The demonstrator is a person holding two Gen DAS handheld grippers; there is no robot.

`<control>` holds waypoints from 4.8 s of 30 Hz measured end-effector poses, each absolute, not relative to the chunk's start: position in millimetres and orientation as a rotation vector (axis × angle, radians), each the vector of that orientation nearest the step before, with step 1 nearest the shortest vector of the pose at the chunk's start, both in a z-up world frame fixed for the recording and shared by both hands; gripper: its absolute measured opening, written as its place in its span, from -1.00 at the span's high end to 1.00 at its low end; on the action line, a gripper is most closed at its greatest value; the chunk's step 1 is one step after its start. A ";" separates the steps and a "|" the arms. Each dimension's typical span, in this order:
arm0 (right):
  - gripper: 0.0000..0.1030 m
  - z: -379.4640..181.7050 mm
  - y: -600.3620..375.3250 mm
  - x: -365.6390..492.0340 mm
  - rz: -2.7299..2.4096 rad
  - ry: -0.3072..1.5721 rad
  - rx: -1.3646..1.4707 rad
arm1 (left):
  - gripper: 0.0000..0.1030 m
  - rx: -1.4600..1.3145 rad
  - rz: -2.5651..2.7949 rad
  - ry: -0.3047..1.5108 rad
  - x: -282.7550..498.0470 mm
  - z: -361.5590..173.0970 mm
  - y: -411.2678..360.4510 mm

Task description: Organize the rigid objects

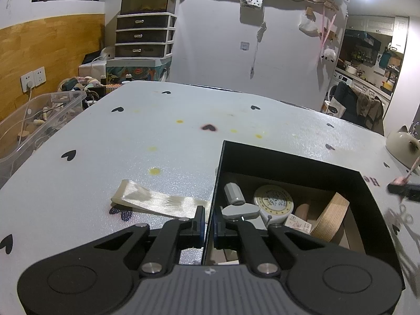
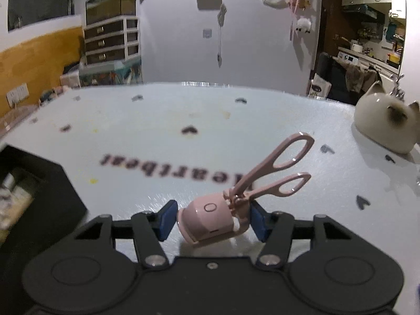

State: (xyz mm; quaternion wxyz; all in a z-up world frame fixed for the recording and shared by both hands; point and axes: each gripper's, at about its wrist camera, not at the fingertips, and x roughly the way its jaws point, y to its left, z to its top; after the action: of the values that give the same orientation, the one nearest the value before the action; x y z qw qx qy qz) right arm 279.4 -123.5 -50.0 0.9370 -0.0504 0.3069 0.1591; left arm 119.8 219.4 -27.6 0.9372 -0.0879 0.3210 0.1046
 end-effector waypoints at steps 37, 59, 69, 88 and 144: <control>-0.51 20.4 20.1 211.4 0.948 0.978 -0.388 | 0.90 -0.189 0.201 0.649 121.1 -26.8 216.6; -0.59 29.3 5.1 202.9 0.922 0.931 -0.343 | 0.90 -0.184 0.206 0.653 122.7 -29.9 217.4; -0.79 43.7 -10.0 186.1 0.903 0.818 -0.301 | 0.90 -0.168 0.200 0.660 123.2 -28.2 217.6; -1.00 43.0 -47.6 154.9 0.726 0.611 -0.103 | -0.56 -0.126 0.196 0.503 74.0 20.0 199.9; -1.00 -4.2 -114.0 37.4 0.453 0.379 -0.010 | -1.00 0.002 0.171 0.346 -54.9 6.7 132.0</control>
State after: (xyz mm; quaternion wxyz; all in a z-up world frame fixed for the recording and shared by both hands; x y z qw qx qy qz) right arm 37.4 -114.0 -4.2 0.9567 -0.0050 0.1868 0.2232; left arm -54.9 132.0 6.7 0.9815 0.0011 0.1719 0.0849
